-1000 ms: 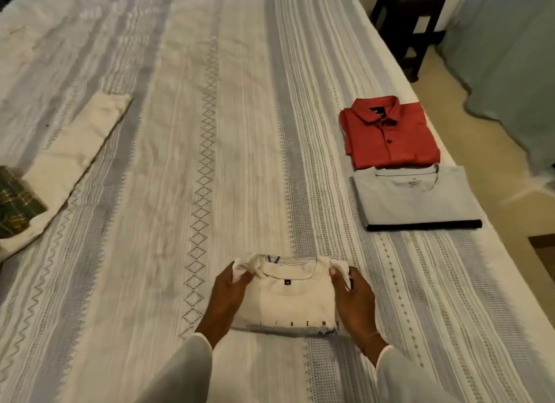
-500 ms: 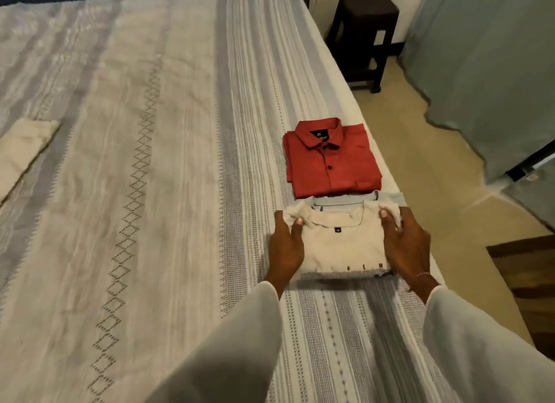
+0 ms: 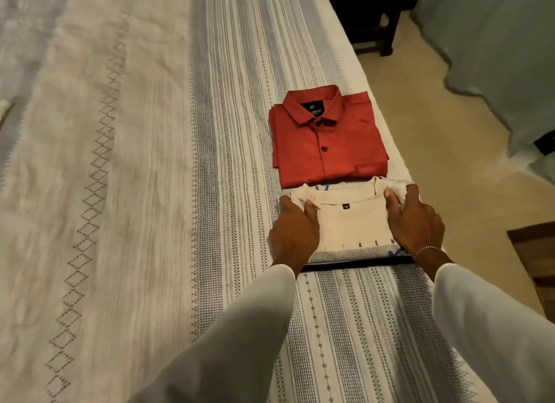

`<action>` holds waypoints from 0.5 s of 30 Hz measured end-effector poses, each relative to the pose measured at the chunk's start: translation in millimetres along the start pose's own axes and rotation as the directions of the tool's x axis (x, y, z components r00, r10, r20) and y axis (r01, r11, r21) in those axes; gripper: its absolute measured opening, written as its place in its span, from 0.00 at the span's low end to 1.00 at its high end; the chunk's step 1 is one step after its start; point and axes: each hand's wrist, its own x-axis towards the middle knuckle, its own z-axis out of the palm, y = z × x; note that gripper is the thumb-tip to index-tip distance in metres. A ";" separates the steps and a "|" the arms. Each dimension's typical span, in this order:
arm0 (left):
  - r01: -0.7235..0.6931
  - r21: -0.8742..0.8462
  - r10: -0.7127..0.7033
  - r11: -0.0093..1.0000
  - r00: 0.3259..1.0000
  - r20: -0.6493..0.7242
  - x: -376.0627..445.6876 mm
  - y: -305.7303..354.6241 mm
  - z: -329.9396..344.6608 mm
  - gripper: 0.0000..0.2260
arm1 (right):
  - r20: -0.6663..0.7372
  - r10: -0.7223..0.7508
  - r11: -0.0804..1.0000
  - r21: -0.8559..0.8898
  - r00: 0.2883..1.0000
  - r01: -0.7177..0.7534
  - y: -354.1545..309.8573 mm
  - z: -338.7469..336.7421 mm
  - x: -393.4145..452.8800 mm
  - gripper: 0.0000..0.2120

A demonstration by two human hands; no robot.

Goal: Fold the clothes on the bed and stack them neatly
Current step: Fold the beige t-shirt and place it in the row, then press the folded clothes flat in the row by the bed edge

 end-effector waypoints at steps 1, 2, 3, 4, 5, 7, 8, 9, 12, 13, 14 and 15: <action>-0.013 0.015 0.013 1.000 1.000 0.014 -0.2 0.7 0.6 0.19 | -0.004 -0.012 1.000 -0.028 1.000 0.012 -0.8 -0.2 -0.2 0.22; -0.026 0.015 0.025 1.000 0.999 0.027 -0.7 1.9 -1.2 0.19 | -0.015 -0.032 0.998 -0.056 0.999 0.031 -2.2 -1.0 -0.3 0.22; -0.036 0.003 0.036 0.999 0.998 0.053 1.2 1.7 -2.9 0.19 | -0.039 -0.044 0.996 -0.085 0.998 0.040 -3.2 -1.6 -1.0 0.22; -0.039 -0.016 0.040 0.999 0.996 0.085 3.5 -0.4 -6.4 0.20 | -0.079 -0.045 0.994 -0.106 0.996 0.036 -4.8 -2.6 -3.0 0.22; -0.038 -0.038 0.042 0.999 0.992 0.120 6.5 -2.6 -11.0 0.22 | -0.136 -0.035 0.993 -0.113 0.990 0.020 -8.0 -4.6 -4.7 0.21; -0.054 -0.042 0.060 0.998 0.986 0.157 6.7 -11.1 -26.8 0.28 | -0.270 -0.026 0.991 -0.131 0.962 -0.010 -20.4 -11.4 -15.0 0.20; -0.082 -0.027 0.085 0.996 0.985 0.151 4.3 -14.9 -36.4 0.29 | -0.320 -0.036 0.990 -0.143 0.947 -0.010 -30.3 -16.8 -21.9 0.20; -0.116 -0.008 0.116 0.993 0.983 0.139 1.0 -19.0 -45.0 0.29 | -0.353 -0.078 0.989 -0.149 0.932 0.026 -41.2 -20.3 -28.0 0.20; -0.233 0.101 0.216 0.967 0.964 0.153 -16.0 -32.5 -89.9 0.30 | -0.296 -0.302 0.953 -0.078 0.906 0.292 -90.5 -37.9 -54.8 0.19; -0.255 0.152 0.228 0.955 0.958 0.175 -21.7 -37.2 -104.0 0.33 | -0.249 -0.364 0.929 -0.025 0.897 0.370 -106.1 -38.9 -63.5 0.18; -0.268 0.194 0.233 0.944 0.955 0.186 -25.9 -40.2 -117.1 0.35 | -0.195 -0.412 0.905 0.026 0.890 0.425 -120.7 -42.0 -71.1 0.18; -0.275 0.231 0.237 0.933 0.955 0.180 -34.3 -45.8 -138.5 0.37 | -0.142 -0.464 0.874 0.084 0.874 0.478 -137.5 -46.7 -84.9 0.18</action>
